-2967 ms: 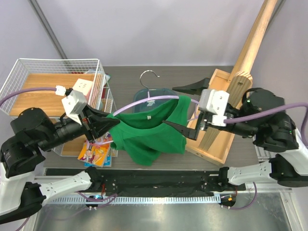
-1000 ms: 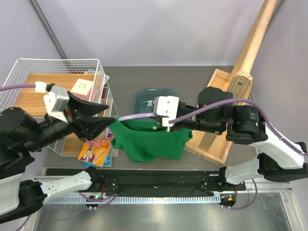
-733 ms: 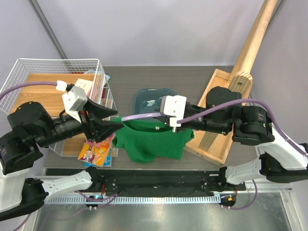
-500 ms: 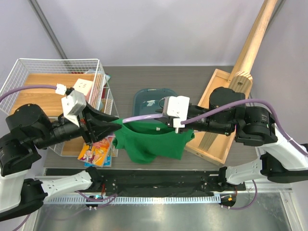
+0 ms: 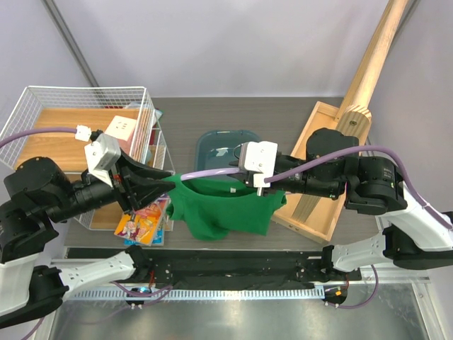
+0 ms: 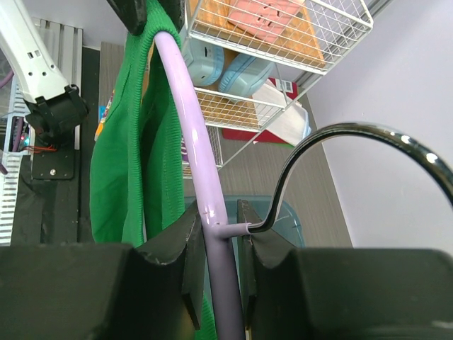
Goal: Remove the tank top from the hanger
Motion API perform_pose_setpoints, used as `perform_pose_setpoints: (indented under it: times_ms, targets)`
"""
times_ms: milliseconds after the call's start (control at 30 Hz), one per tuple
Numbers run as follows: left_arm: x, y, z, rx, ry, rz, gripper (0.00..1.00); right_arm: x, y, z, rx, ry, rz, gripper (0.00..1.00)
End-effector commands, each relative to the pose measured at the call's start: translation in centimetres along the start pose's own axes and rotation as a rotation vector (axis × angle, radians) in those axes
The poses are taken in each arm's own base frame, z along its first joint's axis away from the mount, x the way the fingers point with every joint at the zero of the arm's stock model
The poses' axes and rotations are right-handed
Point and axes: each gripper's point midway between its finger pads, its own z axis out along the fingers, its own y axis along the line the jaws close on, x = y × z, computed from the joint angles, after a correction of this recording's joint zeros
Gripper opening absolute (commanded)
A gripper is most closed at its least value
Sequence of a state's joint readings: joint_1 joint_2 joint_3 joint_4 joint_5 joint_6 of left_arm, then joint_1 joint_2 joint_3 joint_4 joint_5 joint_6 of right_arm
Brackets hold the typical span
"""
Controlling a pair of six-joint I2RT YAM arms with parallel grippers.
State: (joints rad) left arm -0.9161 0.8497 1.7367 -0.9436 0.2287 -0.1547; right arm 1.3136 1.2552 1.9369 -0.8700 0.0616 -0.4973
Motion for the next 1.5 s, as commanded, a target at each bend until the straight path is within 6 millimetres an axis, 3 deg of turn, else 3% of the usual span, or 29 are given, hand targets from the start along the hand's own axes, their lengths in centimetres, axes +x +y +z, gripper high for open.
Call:
perform_pose_setpoints:
  times_ms: [0,67,167,367,467,733,1033,1233,1367,1467]
  targets:
    - [-1.3,0.1,0.4,-0.007,-0.05,-0.004,0.27,-2.3,-1.1,-0.9,0.04,-0.089,0.017,0.01]
    - [-1.7,0.3,0.4,-0.022,-0.071,-0.015,0.26,-2.0,-0.9,-0.8,0.033,-0.079,0.017,0.01]
    - [-2.2,0.3,0.1,-0.024,-0.103,-0.022,0.37,-1.5,-0.6,-0.4,0.027,-0.06,0.017,0.01]
    - [-2.4,0.2,0.2,-0.024,-0.1,-0.029,0.33,-1.9,-0.7,-0.7,0.024,-0.075,0.021,0.01]
    - [-2.1,0.2,0.5,-0.018,-0.087,-0.031,0.25,-2.2,-0.8,-0.9,0.026,-0.086,0.02,0.01]
    - [-1.5,-0.8,0.9,0.043,-0.057,-0.032,0.31,-2.3,-0.8,-0.9,0.026,-0.089,0.02,0.01]
    - [-1.2,-0.8,1.4,0.052,-0.033,-0.039,0.19,-2.6,-0.8,-0.9,0.022,-0.098,0.019,0.01]
    - [-0.9,-1.1,1.4,0.069,-0.01,-0.044,0.3,-2.5,-0.9,-0.8,0.026,-0.093,0.017,0.01]
    - [-0.8,-1.3,1.3,0.077,0.002,-0.047,0.2,-2.8,-0.9,-1.0,0.024,-0.102,0.019,0.01]
    - [-0.9,-1.1,1.2,0.06,-0.002,-0.048,0.06,-2.8,-0.9,-0.9,0.024,-0.104,0.019,0.01]
